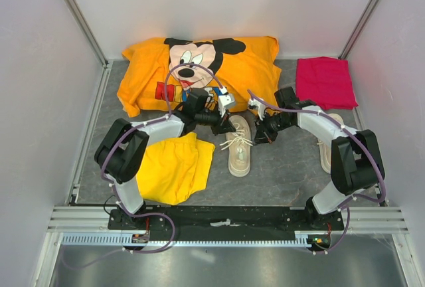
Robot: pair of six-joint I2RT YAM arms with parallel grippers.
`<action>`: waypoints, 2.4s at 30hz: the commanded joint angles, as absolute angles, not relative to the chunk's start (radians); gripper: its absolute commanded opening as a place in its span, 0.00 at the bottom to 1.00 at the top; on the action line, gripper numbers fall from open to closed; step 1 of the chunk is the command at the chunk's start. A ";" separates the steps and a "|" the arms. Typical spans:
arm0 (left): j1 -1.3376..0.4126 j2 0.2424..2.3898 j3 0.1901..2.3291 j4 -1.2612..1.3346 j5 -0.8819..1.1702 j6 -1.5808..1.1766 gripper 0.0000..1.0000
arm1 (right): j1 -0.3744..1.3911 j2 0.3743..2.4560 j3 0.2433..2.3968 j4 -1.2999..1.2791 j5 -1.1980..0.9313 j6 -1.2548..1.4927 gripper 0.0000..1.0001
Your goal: Tie the shoes
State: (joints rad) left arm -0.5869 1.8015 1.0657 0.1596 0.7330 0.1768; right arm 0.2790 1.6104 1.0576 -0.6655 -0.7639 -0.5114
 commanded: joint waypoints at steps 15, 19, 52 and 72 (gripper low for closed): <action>-0.517 1.730 1.034 0.221 0.577 0.181 0.01 | 0.282 1.560 1.005 -0.796 -0.715 -0.664 0.00; -0.505 1.733 1.032 0.224 0.574 0.176 0.02 | 0.284 1.551 0.991 -0.807 -0.706 -0.684 0.00; -0.356 1.604 1.291 -0.250 0.646 0.077 0.79 | 0.262 1.483 1.206 -0.508 -0.721 -0.201 0.80; -0.210 1.385 1.206 -0.512 0.589 0.097 0.83 | 0.299 1.500 1.015 -0.514 -0.741 -0.176 0.26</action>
State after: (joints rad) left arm -0.2096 1.4422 1.2644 -0.5179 0.6014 0.1055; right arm 0.2722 1.4639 1.0241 -0.5774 -0.7265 -0.1837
